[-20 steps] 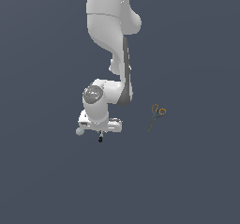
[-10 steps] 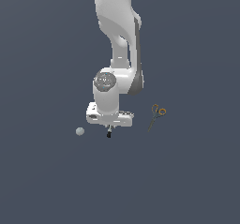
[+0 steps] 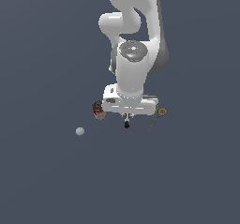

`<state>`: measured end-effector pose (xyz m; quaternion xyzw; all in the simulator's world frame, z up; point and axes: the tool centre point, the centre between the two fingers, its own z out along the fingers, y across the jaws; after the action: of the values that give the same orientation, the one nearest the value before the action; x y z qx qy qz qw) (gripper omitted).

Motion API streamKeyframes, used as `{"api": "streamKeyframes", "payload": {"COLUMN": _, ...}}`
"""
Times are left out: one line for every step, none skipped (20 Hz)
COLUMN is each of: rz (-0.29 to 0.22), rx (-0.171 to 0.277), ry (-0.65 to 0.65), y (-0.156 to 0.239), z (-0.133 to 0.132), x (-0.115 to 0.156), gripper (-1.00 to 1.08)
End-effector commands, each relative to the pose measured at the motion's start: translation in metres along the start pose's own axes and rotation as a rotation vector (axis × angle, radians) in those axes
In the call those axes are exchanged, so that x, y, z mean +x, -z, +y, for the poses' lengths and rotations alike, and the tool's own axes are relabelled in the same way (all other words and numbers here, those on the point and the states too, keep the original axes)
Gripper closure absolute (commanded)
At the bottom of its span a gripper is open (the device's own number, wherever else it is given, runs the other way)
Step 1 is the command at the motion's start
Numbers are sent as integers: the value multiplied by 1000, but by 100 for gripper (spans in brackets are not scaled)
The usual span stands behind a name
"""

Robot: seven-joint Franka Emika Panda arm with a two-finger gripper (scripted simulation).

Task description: Pick up a designated object from a clutter of objects.

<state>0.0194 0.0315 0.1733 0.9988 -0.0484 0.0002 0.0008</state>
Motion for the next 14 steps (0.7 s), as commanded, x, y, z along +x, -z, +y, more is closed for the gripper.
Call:
{"api": "streamKeyframes", "payload": {"rz": 0, "rx": -1, "ry": -1, "y": 26, "z": -20, "x": -2, "gripper": 108}}
{"api": "streamKeyframes", "payload": {"rz": 0, "rx": -1, "ry": -1, "y": 36, "z": -28, "x": -3, "gripper": 108}}
{"api": "streamKeyframes", "payload": {"rz": 0, "rx": -1, "ry": -1, "y": 46, "z": -36, "x": -3, "gripper": 108}}
{"api": "streamKeyframes", "payload": {"rz": 0, "rx": -1, "ry": -1, "y": 56, "z": -44, "x": -4, "gripper": 108}}
{"api": "streamKeyframes", "payload": {"rz": 0, "rx": -1, "ry": -1, "y": 66, "z": -52, "x": -4, "gripper": 108}}
{"api": "streamKeyframes", "payload": {"rz": 0, "rx": -1, "ry": -1, "y": 77, "z": -60, "x": -5, "gripper": 108}}
{"api": "streamKeyframes", "payload": {"rz": 0, "rx": -1, "ry": -1, "y": 87, "z": -68, "x": -5, "gripper": 108}}
{"api": "streamKeyframes", "payload": {"rz": 0, "rx": -1, "ry": -1, "y": 97, "z": -76, "x": -6, "gripper": 108}}
{"api": "streamKeyframes", "payload": {"rz": 0, "rx": -1, "ry": -1, "y": 107, "z": -84, "x": -6, "gripper": 108}}
{"api": "streamKeyframes", "payload": {"rz": 0, "rx": -1, "ry": -1, "y": 117, "z": -92, "x": -7, "gripper": 108}}
{"api": "streamKeyframes", "payload": {"rz": 0, "rx": -1, "ry": -1, "y": 126, "z": -100, "x": -7, "gripper": 108}}
{"api": "streamKeyframes", "payload": {"rz": 0, "rx": -1, "ry": -1, "y": 136, "z": -108, "x": -7, "gripper": 108}}
{"api": "streamKeyframes", "payload": {"rz": 0, "rx": -1, "ry": -1, "y": 146, "z": -116, "x": -8, "gripper": 108}}
{"api": "streamKeyframes", "payload": {"rz": 0, "rx": -1, "ry": -1, "y": 156, "z": -123, "x": -8, "gripper": 108}}
